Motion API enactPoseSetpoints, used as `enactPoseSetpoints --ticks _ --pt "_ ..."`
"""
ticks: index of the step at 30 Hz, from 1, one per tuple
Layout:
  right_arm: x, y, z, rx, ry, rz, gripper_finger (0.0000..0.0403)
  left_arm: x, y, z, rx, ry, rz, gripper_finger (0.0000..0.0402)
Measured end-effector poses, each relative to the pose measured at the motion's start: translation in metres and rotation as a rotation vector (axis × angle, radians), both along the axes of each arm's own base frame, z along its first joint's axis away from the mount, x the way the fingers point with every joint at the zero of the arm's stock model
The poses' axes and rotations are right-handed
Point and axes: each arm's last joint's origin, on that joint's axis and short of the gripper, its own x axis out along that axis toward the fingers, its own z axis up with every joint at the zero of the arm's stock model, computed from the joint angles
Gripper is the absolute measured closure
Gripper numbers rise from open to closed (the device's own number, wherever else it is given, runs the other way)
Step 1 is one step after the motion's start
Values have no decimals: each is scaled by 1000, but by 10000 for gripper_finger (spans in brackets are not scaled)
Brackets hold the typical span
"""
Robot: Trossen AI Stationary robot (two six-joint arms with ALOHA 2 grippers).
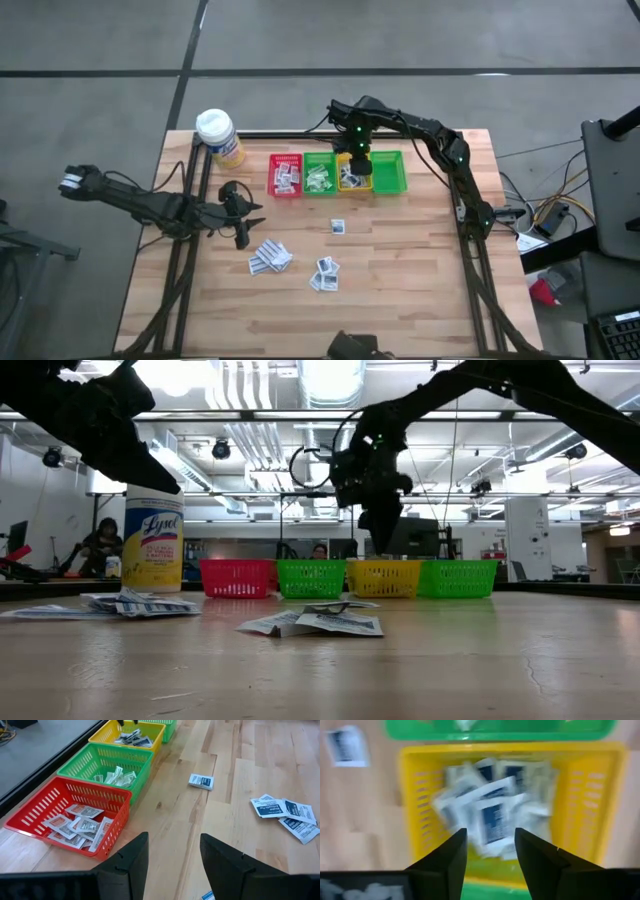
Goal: Pick & Place First Aid Supplies
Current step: Put the alcohol pad into the yellow bin
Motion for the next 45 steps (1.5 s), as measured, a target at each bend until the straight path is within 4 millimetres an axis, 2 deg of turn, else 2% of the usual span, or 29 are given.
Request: enactPoseSetpoints --ticks 5,12,17,22,30,34,45 --pt "2 22 21 114 -106 57 234 0 0 0 0 0 0 229" --pt "17 75 44 133 -179 243 243 0 0 0 0 0 0 229" --pt "29 114 47 127 -199 407 248 0 0 0 0 0 0 229" --pt "36 139 46 120 -206 512 246 0 0 -1 -1 9 -7 229" --pt "43 160 40 106 -228 611 258 -2 -3 -3 -41 51 -98 229" --pt "46 169 30 32 -214 675 266 -3 -4 -3 -71 52 -157 229" --pt "54 181 4 -58 -265 791 285 -20 -2 12 -75 -58 -213 229"
